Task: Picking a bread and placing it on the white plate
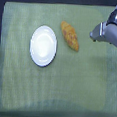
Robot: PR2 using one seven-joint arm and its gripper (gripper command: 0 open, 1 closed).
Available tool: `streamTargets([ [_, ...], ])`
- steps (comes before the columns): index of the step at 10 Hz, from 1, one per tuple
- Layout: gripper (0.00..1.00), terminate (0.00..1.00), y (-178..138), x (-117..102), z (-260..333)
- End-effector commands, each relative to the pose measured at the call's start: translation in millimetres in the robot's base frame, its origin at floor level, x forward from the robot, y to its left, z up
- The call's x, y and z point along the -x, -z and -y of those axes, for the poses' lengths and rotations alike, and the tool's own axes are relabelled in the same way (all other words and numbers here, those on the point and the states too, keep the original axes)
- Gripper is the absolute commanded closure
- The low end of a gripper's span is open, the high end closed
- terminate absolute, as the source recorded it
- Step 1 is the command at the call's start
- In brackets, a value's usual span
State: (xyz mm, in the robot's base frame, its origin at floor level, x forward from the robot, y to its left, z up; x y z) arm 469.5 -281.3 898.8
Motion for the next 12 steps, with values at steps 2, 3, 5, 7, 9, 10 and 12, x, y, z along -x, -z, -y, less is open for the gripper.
streamTargets([
  [2,0.0,0.0,3,3,0],
  [3,0.0,0.0,4,0,0],
  [5,0.0,0.0,9,-10,-12],
  [7,0.0,0.0,13,-23,-27],
  [9,0.0,0.0,20,-44,-55],
  [10,0.0,0.0,22,-47,-60],
  [12,0.0,0.0,33,-58,-85],
])
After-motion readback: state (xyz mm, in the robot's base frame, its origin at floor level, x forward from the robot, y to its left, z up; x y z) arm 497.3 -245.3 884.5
